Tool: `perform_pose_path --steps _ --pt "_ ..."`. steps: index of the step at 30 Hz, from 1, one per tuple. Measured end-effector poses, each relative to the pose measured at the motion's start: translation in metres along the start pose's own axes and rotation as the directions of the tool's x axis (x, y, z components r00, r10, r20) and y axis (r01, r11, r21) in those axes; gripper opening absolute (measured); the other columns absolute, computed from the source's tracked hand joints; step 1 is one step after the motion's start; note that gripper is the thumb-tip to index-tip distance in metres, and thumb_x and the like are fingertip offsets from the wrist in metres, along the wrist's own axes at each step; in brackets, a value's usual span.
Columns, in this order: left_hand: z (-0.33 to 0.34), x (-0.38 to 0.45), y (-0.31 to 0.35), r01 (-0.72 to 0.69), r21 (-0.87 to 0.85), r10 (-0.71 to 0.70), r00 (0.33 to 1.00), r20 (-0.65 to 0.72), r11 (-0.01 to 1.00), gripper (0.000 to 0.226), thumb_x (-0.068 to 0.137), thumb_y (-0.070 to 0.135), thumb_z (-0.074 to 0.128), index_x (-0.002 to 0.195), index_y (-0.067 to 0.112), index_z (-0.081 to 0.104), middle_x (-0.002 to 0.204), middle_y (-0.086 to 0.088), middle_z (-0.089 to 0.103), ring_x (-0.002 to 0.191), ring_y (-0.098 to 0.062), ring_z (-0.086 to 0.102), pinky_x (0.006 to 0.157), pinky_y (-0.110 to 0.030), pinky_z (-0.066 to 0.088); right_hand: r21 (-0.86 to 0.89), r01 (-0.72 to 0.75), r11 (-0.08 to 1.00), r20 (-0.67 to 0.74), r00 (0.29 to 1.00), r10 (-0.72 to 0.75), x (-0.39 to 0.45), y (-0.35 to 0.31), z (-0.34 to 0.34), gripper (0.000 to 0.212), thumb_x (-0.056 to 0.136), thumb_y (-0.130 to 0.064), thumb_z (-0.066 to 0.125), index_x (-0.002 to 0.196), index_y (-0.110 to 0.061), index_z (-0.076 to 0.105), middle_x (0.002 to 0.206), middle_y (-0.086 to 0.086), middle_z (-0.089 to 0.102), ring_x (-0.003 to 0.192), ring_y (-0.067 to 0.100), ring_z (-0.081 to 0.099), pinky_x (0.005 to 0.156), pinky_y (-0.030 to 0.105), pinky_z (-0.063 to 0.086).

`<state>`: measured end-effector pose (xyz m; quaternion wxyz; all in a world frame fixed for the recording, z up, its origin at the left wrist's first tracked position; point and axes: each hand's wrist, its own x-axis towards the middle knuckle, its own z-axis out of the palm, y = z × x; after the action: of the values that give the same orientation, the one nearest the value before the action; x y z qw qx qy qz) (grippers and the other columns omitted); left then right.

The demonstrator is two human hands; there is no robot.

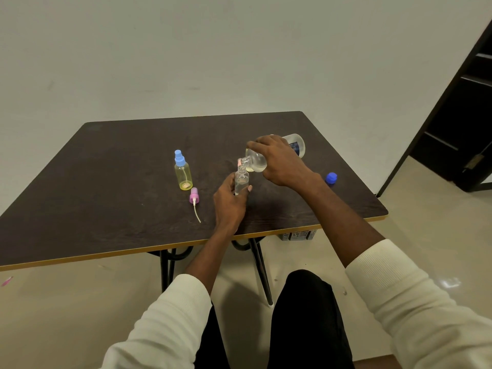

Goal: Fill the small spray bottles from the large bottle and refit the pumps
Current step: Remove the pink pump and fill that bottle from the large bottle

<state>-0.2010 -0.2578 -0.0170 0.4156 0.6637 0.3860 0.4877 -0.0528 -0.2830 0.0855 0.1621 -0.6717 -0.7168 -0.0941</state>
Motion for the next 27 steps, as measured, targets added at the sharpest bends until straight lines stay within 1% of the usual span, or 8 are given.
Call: perform_pose_path --steps 9,19,27 --pt "0.0 0.0 -0.0001 0.009 -0.008 -0.009 1.0 0.001 1.0 0.033 0.09 0.02 0.07 0.122 0.025 0.064 0.104 0.013 0.072 0.097 -0.001 0.066 0.087 -0.033 0.057 0.004 0.005 1.0 -0.002 1.0 -0.005 0.0006 0.0007 0.0015 0.067 0.078 -0.009 0.071 0.139 -0.019 0.048 0.136 0.009 0.052 0.13 0.03 0.041 0.11 0.043 0.027" --pt "-0.001 -0.0009 0.0009 0.008 -0.013 -0.008 1.0 0.0 1.0 0.033 0.09 0.018 0.07 0.122 0.022 0.065 0.103 0.012 0.072 0.095 -0.001 0.066 0.083 -0.024 0.054 0.003 0.011 1.0 -0.006 1.0 -0.011 -0.0003 -0.0001 0.0012 0.067 0.077 -0.01 0.072 0.139 -0.019 0.048 0.136 0.009 0.052 0.13 0.03 0.041 0.11 0.043 0.027" --pt "-0.0014 -0.0012 0.0001 0.002 0.002 -0.002 1.0 0.001 1.0 0.034 0.09 0.019 0.07 0.124 0.021 0.064 0.107 0.011 0.072 0.099 -0.001 0.066 0.085 -0.027 0.056 0.004 0.001 1.0 0.001 1.0 -0.001 -0.0007 -0.0015 0.0002 0.069 0.078 -0.01 0.073 0.14 -0.019 0.047 0.137 0.009 0.051 0.131 0.03 0.04 0.11 0.044 0.027"
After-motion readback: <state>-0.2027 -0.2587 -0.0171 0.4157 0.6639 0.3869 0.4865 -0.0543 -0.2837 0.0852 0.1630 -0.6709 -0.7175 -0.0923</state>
